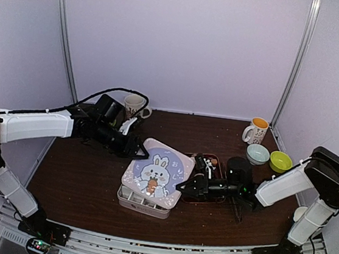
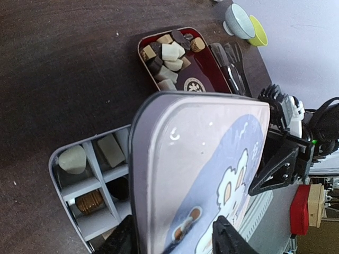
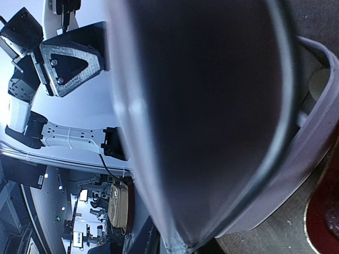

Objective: Pack the chocolate
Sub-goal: Place the box lid on the packing box.

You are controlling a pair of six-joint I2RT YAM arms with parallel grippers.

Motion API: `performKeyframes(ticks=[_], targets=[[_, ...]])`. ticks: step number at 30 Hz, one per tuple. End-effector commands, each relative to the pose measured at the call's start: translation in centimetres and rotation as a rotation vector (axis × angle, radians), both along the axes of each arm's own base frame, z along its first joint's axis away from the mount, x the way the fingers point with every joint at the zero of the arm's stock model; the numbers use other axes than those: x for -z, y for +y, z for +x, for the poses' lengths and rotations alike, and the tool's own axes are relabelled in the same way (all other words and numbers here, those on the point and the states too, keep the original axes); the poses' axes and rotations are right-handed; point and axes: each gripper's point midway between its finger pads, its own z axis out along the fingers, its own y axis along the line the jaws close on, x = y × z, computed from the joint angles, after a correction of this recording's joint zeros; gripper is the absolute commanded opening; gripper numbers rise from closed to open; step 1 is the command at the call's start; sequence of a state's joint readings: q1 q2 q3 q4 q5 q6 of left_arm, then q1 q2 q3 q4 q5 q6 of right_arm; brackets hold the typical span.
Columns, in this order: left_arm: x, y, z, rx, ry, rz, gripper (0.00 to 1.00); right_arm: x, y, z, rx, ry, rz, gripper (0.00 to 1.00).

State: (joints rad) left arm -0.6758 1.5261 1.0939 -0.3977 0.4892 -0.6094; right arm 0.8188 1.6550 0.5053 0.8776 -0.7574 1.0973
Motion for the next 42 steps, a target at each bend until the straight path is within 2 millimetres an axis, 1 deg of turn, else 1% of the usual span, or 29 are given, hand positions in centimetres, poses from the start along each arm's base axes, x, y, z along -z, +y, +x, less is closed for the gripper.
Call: performKeyframes(ticks=[1,3,6,9,12,15,19,22,30,37,42], targets=[[-1.0,-0.3,-2.9,0.041,0.043,-0.063,0.5,-4.3,1.7,0.4,0.03,-0.041,0.104,0.21],[-0.6,0.3,-3.4,0.025,0.055,-0.06,0.5,-4.3,2.0,-0.2,0.021,-0.023,0.106,0.21],[0.2,0.9,-4.1,0.007,0.074,-0.058,0.51,-3.4,2.1,-0.4,0.021,0.007,0.075,0.22],[1.5,0.8,-4.1,0.008,0.093,-0.059,0.51,-2.3,2.5,-0.4,0.006,0.015,0.041,0.24],[2.8,0.3,-3.5,0.012,0.103,-0.035,0.5,-1.5,2.9,0.0,0.004,0.023,0.022,0.24],[3.6,0.2,-2.7,-0.006,0.093,-0.017,0.5,-0.8,3.0,0.6,0.016,0.028,-0.004,0.26],[4.6,0.5,-1.7,-0.028,0.101,-0.009,0.5,0.5,2.7,1.4,0.036,0.029,-0.056,0.26],[5.6,1.3,-0.8,-0.055,0.112,0.002,0.5,1.1,2.5,1.7,0.04,0.024,-0.097,0.28],[5.9,3.2,1.0,-0.115,0.096,0.01,0.51,1.9,1.6,2.7,0.056,-0.033,-0.229,0.38],[6.5,4.6,1.4,-0.133,0.09,0.046,0.5,2.7,0.1,3.1,0.073,-0.072,-0.361,0.5],[6.2,5.1,1.3,-0.134,0.069,0.069,0.51,3.3,-1.0,3.3,0.075,-0.088,-0.469,0.6]])
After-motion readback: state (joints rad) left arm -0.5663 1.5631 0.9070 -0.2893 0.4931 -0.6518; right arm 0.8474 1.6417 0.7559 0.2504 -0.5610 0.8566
